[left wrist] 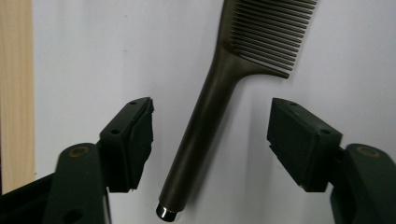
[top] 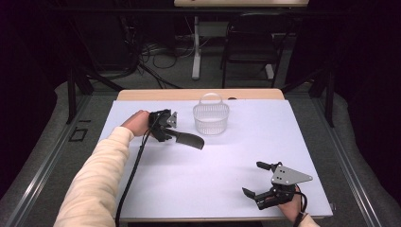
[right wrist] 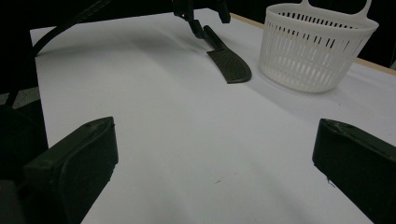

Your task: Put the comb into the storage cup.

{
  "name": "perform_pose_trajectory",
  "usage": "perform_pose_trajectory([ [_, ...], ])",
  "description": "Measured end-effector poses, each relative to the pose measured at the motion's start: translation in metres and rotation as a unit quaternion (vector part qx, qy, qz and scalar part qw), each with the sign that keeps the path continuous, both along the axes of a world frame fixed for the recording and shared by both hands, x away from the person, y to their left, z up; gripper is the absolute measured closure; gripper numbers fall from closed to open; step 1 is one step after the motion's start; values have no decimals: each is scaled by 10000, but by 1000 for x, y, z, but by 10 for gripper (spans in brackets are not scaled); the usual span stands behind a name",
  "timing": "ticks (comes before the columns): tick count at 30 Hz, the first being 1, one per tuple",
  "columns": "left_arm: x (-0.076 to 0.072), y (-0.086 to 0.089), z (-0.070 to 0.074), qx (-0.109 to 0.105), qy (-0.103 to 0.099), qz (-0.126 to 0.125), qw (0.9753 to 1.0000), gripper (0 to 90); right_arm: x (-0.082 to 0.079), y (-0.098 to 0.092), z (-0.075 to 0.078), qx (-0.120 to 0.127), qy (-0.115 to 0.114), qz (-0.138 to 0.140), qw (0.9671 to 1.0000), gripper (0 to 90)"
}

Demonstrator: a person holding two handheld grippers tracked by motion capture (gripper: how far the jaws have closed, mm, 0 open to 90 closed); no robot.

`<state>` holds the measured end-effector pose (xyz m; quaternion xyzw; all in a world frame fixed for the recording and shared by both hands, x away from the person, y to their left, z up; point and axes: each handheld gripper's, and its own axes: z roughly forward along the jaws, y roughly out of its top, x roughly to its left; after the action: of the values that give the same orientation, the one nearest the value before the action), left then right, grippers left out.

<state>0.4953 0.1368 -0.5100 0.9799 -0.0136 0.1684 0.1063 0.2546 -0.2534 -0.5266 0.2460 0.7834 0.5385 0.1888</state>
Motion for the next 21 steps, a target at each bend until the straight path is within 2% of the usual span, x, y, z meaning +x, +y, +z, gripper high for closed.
perform_pose_trajectory([
  [4, 2, -2, -3, 85, 38, -42, 9999, 408, 0, 0, 0, -11, 16, 31, 10000, 0],
  [9, 3, -7, -7, 288, 2, -155, 9995, 510, 0, 0, 0, -15, 17, 45, 10000, 0],
  [12, 4, -9, -9, 320, 12, -244, 9992, 572, 0, 0, 0, -16, 2, 39, 10000, 0],
  [17, 6, -13, -14, 539, 7, -352, 9979, 617, 0, 0, 0, -28, 10, 49, 10000, 0],
  [21, 10, -17, -14, 529, 93, -456, 9975, 644, 0, 0, -1, -20, 24, 57, 10000, 0],
])
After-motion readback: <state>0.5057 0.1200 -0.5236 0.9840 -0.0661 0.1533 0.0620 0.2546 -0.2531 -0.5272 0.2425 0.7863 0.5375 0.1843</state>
